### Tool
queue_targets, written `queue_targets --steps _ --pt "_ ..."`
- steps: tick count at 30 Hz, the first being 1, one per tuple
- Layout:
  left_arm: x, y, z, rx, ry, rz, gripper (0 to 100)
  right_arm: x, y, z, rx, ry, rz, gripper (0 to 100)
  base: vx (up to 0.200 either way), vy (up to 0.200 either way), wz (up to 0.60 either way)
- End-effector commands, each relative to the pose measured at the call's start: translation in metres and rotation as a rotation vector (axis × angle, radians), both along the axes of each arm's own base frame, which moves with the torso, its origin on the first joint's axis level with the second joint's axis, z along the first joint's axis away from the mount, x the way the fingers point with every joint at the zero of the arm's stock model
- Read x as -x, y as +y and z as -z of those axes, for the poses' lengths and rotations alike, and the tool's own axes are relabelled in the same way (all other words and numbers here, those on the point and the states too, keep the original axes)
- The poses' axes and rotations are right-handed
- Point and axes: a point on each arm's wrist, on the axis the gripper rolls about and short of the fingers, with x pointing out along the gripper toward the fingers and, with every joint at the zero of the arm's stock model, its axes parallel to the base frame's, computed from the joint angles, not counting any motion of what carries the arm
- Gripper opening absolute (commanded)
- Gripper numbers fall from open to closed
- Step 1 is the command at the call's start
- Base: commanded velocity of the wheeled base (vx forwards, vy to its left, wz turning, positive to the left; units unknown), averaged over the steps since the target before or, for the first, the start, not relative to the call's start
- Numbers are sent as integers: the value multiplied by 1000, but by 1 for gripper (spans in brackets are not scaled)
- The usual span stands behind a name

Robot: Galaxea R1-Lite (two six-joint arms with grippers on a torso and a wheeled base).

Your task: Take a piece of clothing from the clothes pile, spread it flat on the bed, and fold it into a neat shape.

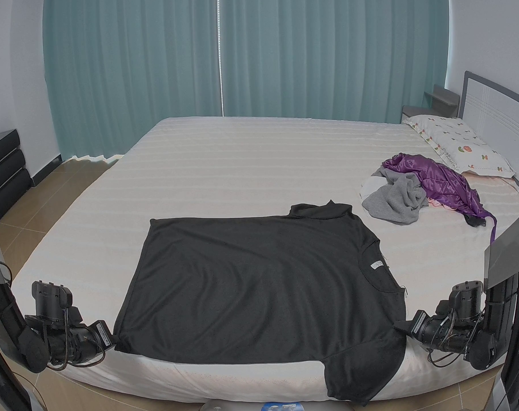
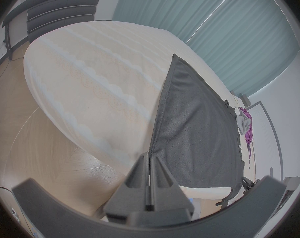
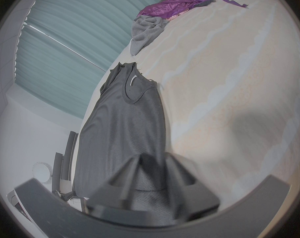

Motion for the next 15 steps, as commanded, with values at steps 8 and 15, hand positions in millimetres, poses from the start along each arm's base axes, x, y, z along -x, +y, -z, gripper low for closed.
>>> queue_targets --steps 8,15 --pt "0 0 2 1 8 0 0 1 -10 -12 22 -59 37 0 0 0 0" --pt "-1 0 7 4 31 1 0 4 -15 -14 57 -44 28 0 0 0 0"
